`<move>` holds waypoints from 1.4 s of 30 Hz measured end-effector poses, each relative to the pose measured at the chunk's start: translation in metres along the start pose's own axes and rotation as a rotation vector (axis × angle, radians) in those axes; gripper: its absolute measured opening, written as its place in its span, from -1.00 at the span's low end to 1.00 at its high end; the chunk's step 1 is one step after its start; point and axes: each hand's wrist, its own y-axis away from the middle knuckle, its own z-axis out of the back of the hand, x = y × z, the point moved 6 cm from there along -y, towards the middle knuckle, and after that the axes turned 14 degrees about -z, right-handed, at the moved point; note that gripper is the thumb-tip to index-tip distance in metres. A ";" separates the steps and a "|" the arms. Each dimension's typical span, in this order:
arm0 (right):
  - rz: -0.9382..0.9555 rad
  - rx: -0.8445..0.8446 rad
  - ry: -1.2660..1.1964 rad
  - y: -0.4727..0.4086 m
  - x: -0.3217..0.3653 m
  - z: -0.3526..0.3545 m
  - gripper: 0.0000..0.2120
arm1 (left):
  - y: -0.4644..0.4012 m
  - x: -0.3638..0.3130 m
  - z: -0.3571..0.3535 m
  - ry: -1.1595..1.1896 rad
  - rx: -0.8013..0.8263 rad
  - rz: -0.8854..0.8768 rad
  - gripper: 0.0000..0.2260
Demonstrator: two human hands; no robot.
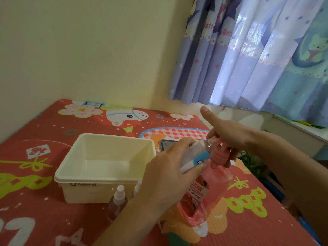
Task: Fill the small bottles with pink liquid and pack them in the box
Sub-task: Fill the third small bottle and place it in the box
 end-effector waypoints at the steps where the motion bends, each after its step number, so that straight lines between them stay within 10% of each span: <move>1: -0.007 0.017 0.006 0.000 0.000 0.001 0.04 | 0.000 0.000 0.000 0.017 -0.007 -0.003 -0.63; 9: 0.076 -0.081 0.011 -0.001 0.006 -0.010 -0.28 | 0.002 0.003 0.002 -0.099 -0.005 -0.005 -0.59; 15: -0.028 0.034 0.012 0.005 0.002 0.000 0.03 | 0.000 0.000 0.002 -0.061 -0.019 -0.016 -0.62; 23: 0.093 -0.122 0.009 0.001 0.007 -0.009 -0.27 | 0.001 0.004 0.001 -0.120 0.006 -0.002 -0.60; 29: -0.011 -0.001 0.019 0.005 0.001 0.001 0.02 | 0.000 0.000 0.002 -0.060 -0.007 -0.012 -0.60; 36: 0.073 -0.079 0.016 0.001 0.006 -0.010 -0.28 | 0.002 0.002 0.002 -0.089 -0.001 -0.003 -0.60; 42: -0.015 0.028 0.039 -0.001 0.002 0.000 -0.01 | -0.001 -0.001 0.002 -0.072 -0.011 -0.021 -0.60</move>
